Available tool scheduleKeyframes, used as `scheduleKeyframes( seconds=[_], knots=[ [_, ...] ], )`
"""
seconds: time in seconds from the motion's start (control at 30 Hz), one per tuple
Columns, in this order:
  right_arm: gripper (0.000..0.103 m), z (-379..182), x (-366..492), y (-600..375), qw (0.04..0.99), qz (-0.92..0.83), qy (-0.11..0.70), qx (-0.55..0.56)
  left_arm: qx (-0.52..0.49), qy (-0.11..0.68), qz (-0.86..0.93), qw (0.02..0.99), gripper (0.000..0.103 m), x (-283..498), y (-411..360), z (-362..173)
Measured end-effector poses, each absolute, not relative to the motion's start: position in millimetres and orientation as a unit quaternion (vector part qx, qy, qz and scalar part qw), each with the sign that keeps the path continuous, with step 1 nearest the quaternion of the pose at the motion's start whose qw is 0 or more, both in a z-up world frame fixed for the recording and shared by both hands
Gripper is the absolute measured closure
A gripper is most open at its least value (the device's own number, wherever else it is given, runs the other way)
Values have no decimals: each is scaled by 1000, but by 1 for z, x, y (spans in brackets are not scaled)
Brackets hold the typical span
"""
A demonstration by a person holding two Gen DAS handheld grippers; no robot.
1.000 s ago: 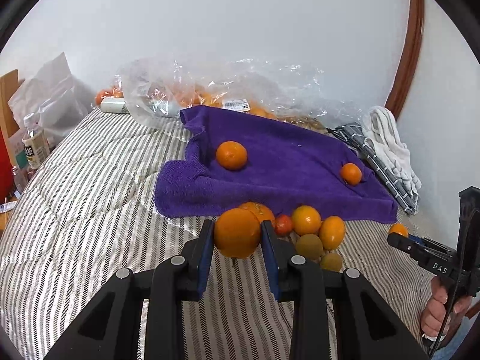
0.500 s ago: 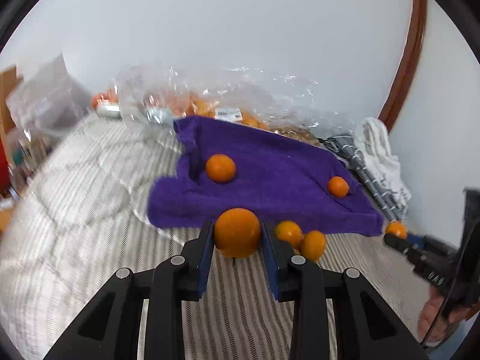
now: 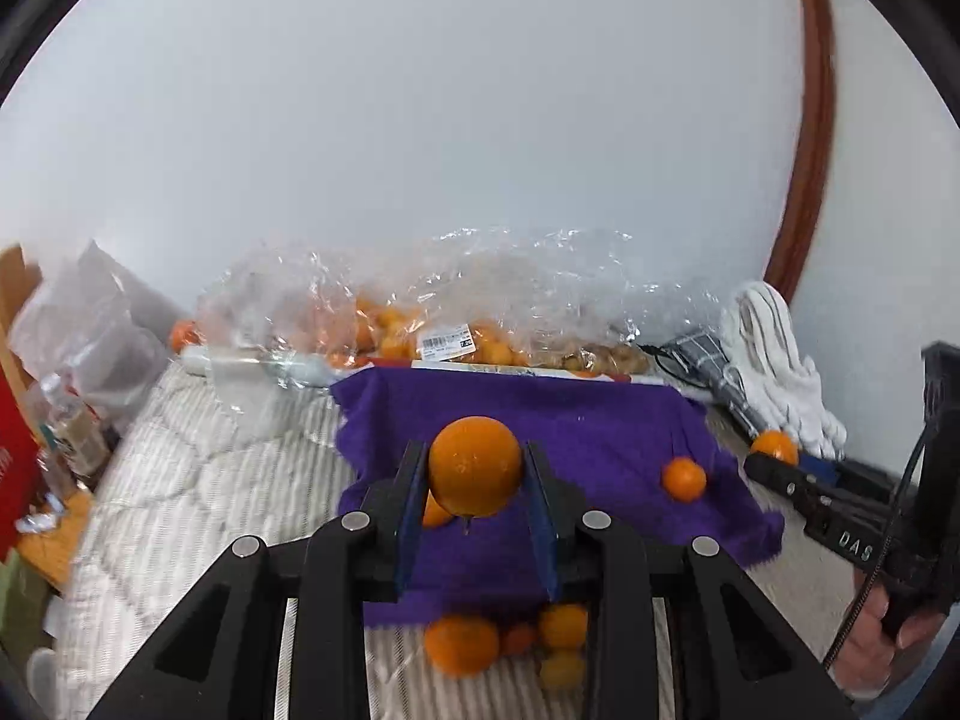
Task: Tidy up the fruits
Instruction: 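Lift both held oranges and carry them toward the purple towel, then lower both oranges onto the towel beside the earlier ones and open both tools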
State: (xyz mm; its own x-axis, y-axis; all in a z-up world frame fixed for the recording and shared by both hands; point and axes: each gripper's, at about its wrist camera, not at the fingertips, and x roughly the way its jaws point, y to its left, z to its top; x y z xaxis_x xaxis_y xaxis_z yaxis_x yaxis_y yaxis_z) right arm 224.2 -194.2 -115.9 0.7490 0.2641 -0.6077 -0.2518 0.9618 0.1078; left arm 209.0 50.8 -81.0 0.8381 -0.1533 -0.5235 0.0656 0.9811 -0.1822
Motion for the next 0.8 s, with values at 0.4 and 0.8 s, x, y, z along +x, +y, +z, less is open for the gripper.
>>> scheduleKeyframes(
  seconds=[0.4,0.8],
  knots=[
    [71,-173,259,-207,923,104,370,21,-107,359,-52,926,74,253,57,-145],
    [71,-195,269,-201,912,108,396,-3,-99,388,-67,914,73,261,44,-161]
  ],
)
